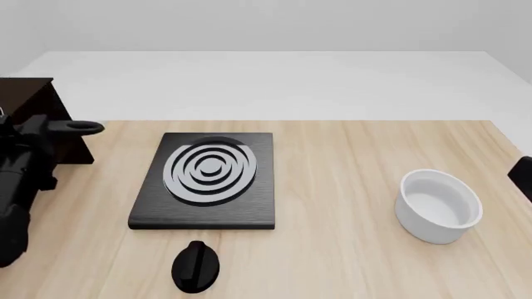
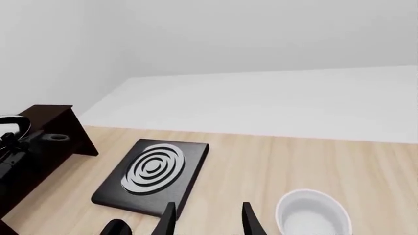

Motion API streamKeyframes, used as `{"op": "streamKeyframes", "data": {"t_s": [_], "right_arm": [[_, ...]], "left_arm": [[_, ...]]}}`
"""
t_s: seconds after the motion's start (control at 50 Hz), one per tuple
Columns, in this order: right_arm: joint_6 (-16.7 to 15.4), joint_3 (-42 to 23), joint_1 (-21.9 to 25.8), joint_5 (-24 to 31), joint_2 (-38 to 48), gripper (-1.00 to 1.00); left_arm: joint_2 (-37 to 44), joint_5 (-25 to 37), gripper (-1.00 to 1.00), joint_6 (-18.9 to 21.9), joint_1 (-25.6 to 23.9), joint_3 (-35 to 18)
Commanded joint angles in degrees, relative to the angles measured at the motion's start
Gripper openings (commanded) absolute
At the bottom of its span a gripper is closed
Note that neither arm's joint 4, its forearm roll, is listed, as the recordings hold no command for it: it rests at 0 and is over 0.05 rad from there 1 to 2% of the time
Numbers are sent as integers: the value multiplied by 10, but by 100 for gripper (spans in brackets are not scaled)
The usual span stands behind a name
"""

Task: Put the frying pan on the cabinet shelf.

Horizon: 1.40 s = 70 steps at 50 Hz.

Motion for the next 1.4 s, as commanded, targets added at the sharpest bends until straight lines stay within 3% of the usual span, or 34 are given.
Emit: {"op": "streamKeyframes", "data": {"t_s": [0.02, 0.22, 0.24, 0.8, 0.96, 1.02, 1.08, 1.26, 1.4], "right_arm": [[1, 4, -1, 6, -5, 100], [-3, 6, -6, 13, -12, 100], [-2, 6, -7, 15, -14, 100], [2, 19, 0, 17, -19, 100], [2, 18, -3, 20, -22, 100], [2, 17, -5, 23, -25, 100], [2, 14, -6, 25, -25, 100], [6, 19, -6, 28, -31, 100], [7, 21, -7, 34, -37, 100]], "left_arm": [[14, -30, -100, 0, 11, 10], [10, -19, -100, 6, 21, 4], [5, -16, 100, 8, 22, 2], [-64, 34, 100, 31, 5, -3], [-85, 41, 100, 31, -4, 18], [-107, 77, 100, 68, -7, 10], [-113, 69, 100, 57, -9, 22], [-176, 129, 100, 88, -26, 20], [-200, 141, 100, 88, -28, 29]]}}
